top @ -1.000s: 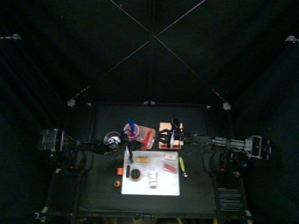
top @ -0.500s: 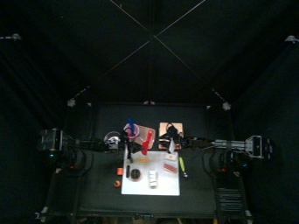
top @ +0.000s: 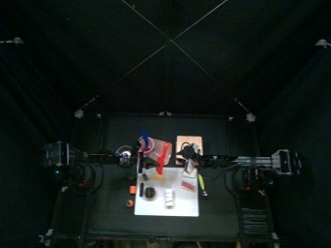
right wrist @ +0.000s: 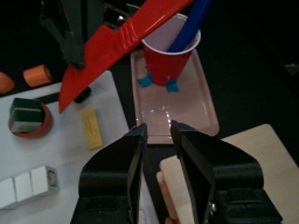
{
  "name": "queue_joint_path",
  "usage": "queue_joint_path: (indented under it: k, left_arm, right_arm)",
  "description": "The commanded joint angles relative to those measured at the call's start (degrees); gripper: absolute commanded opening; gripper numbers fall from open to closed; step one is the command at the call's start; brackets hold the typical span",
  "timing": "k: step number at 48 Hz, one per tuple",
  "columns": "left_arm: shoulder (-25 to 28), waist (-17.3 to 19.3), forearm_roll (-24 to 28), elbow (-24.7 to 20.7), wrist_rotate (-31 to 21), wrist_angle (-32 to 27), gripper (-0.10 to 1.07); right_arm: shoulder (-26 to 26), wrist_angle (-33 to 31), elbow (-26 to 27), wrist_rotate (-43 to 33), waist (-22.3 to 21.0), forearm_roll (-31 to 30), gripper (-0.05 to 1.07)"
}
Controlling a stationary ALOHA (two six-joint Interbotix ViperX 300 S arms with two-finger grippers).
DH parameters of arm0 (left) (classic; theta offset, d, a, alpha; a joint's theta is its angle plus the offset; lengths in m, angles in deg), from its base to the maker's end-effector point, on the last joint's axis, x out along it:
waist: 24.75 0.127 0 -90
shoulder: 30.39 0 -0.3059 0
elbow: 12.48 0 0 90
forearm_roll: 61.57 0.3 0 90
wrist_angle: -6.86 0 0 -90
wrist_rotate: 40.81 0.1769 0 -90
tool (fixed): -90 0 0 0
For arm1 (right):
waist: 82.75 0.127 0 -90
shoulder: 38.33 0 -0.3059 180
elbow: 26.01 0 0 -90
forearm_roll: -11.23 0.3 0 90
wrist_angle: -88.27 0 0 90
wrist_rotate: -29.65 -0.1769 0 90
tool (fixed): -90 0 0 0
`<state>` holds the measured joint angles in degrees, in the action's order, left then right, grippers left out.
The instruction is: Cut the white sushi roll
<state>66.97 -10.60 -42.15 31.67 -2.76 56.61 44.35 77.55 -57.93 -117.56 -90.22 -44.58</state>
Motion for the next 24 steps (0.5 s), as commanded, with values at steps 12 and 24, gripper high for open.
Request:
queue_joint_path:
  k: [12,24]
  left_arm:
    - [-0.97,2.55,4.75,-0.35,-12.22,0.62,0.32]
    - [-0.97,2.81,9.23,-0.53,-21.71,3.43,0.32]
  right_arm:
    - [-0.88,-6.86,9.14,0.00,5.71,-16.44,0.70]
    - [1.67,-12.74,10.11,0.09,6.94,-26.81,0.72]
